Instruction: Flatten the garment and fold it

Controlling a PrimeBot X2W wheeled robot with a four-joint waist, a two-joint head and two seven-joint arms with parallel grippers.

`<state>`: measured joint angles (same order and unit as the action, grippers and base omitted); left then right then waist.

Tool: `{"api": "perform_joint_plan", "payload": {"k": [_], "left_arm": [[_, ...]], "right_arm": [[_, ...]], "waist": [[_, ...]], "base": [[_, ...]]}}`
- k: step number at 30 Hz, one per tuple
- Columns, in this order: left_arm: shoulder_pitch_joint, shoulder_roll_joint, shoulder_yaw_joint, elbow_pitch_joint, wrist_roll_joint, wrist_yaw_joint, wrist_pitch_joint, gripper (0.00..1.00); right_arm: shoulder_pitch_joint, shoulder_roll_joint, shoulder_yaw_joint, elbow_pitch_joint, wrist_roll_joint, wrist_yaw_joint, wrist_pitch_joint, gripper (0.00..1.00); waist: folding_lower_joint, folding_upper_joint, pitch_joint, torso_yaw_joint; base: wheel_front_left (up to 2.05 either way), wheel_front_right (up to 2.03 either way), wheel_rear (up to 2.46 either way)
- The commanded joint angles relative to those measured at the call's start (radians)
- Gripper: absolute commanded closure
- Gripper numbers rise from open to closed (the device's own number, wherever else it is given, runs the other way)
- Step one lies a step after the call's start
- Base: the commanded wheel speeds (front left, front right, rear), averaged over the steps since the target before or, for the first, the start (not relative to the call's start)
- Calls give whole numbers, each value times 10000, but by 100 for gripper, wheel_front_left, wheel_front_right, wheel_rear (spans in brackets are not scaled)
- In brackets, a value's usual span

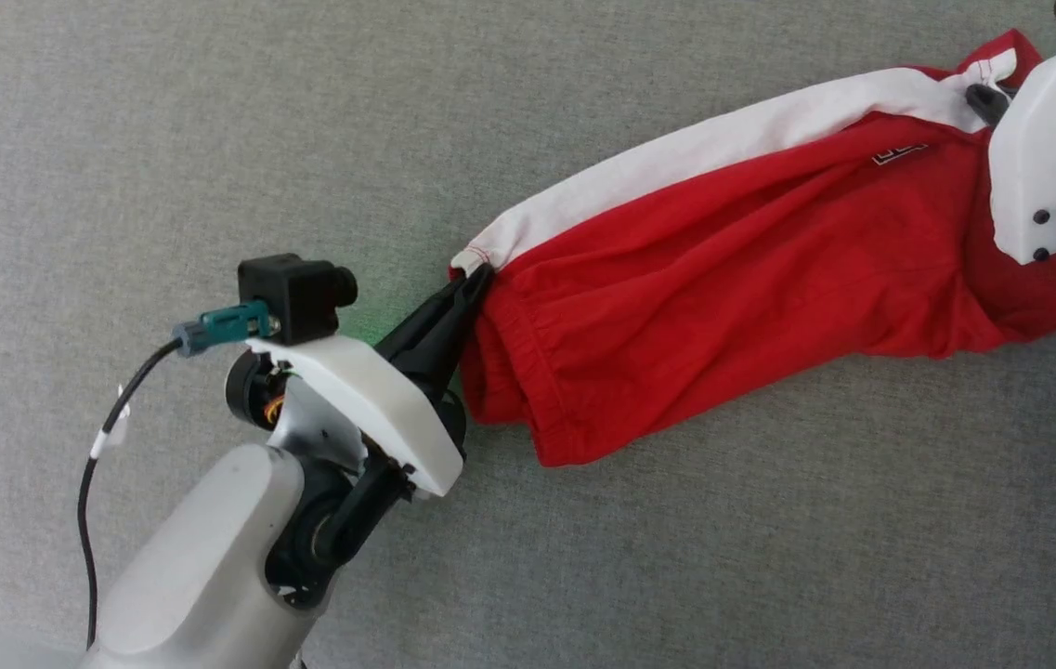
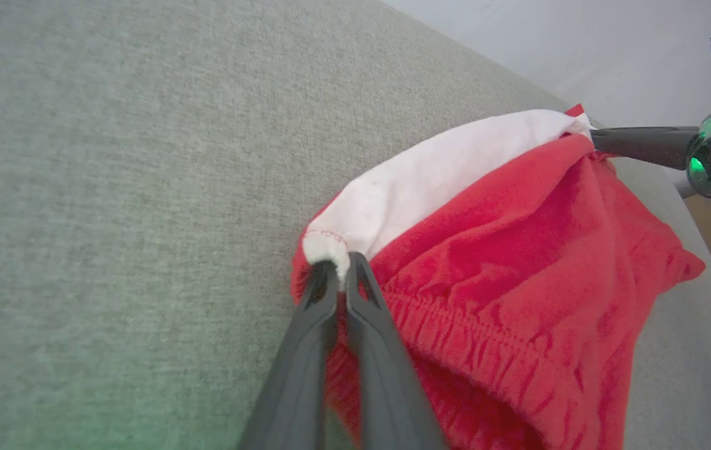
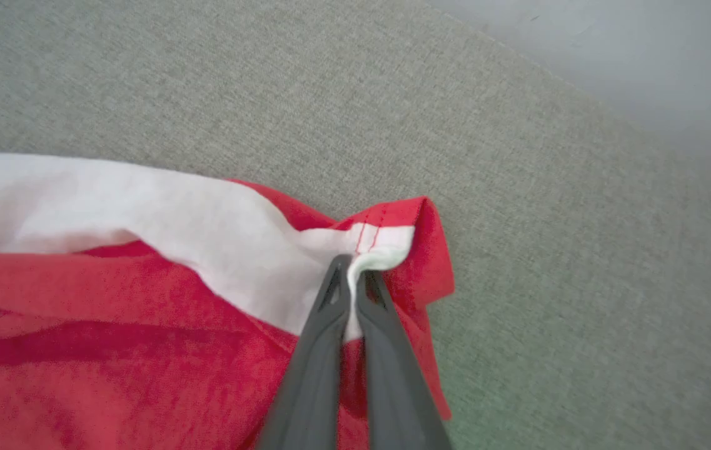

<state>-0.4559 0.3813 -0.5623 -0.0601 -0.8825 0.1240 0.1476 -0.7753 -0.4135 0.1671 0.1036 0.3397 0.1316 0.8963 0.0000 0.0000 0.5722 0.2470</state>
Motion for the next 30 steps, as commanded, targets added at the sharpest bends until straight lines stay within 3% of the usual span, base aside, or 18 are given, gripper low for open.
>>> {"api": "perform_joint_plan", "payload": {"k": [1, 2, 3, 4, 5, 14, 21, 25, 30], "left_arm": [[-115, -60, -98, 148, -104, -82, 141, 81], [-139, -69, -106, 175, -120, -99, 155, 65], [-156, -81, -108, 200, -140, -115, 162, 55], [-172, -85, -107, 224, -151, -129, 160, 15], [-187, -90, -108, 245, -155, -154, 142, 0], [89, -35, 66, 205, -199, -141, -246, 0], [1176, 446, 364, -359, 151, 463, -885, 0], [1811, 545, 704, -845, 806, 969, -2092, 0], [2492, 523, 936, -976, 2323, 1614, -3828, 0]], "right_arm": [[-64, 37, 15, 104, -7, -9, 47, 98], [-64, 23, 14, 106, 18, -9, 60, 77], [-59, 10, 16, 105, 46, -9, 81, 55], [-59, 4, 9, 100, 76, -9, 86, 0], [-54, -4, 1, 101, 103, -9, 76, 0], [467, 138, -345, -144, 636, -9, -234, 0], [1902, 364, -1078, -914, 1016, -9, -787, 0], [2869, 646, -1781, -1812, 610, -9, -1908, 0], [4156, 1329, -2590, -3031, -542, -9, -4288, 0]], "waist": [[0, 0, 20, -40], [0, 0, 14, -53], [0, 0, 0, -68], [0, 0, -21, -87], [0, 0, -55, -102], [0, 0, -945, -204], [0, 0, -2209, -315], [0, 0, -2670, -352], [0, 0, -2941, -386]], "base": [[0, 0, 0], [0, 0, 0], [0, 0, 0], [0, 0, 0], [0, 0, 0], [0, 0, 0], [0, 0, 0], [0, 0, 0], [0, 0, 0]]}}
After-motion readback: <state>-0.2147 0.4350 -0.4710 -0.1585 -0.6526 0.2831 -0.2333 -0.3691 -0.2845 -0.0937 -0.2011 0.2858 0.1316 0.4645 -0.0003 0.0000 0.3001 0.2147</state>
